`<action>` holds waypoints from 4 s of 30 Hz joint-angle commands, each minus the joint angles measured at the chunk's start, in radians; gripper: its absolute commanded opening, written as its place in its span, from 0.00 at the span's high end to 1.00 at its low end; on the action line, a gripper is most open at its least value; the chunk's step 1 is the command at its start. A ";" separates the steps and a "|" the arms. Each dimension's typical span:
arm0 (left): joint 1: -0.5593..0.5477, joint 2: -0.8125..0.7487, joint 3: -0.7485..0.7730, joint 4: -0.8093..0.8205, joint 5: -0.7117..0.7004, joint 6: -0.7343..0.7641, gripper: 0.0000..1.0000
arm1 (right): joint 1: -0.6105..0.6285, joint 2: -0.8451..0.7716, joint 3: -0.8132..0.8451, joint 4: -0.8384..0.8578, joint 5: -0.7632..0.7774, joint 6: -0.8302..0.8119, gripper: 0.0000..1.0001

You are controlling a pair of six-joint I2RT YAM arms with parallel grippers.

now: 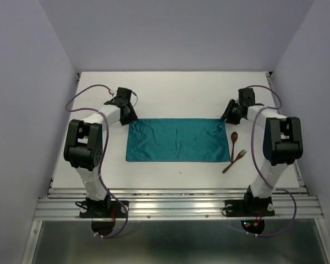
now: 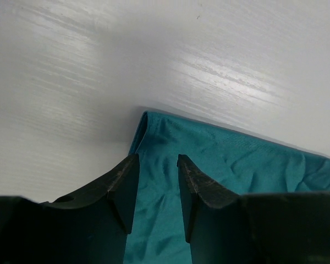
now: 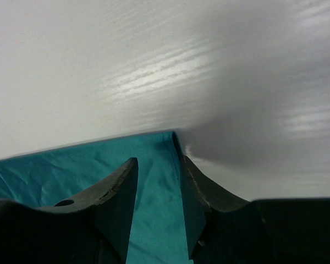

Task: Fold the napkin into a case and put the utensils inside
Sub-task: Smooth out the rectangle-folded napkin at the center of the board, then pick up the rectangle-folded napkin at the center of the board.

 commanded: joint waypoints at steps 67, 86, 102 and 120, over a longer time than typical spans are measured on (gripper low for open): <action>-0.010 -0.197 -0.309 -0.129 -0.124 -0.096 0.52 | 0.129 -0.142 -0.179 -0.066 0.069 -0.043 0.85; -0.042 -0.161 -0.347 -0.048 0.087 -0.071 0.60 | 0.129 -0.144 -0.182 -0.060 0.067 -0.041 0.85; -0.056 -0.216 -0.278 -0.110 -0.012 -0.102 1.00 | 0.129 -0.136 -0.168 -0.071 0.052 -0.044 0.85; -0.018 -0.306 -0.273 -0.124 -0.017 -0.042 0.93 | 0.169 -0.135 -0.185 -0.036 0.034 -0.012 0.84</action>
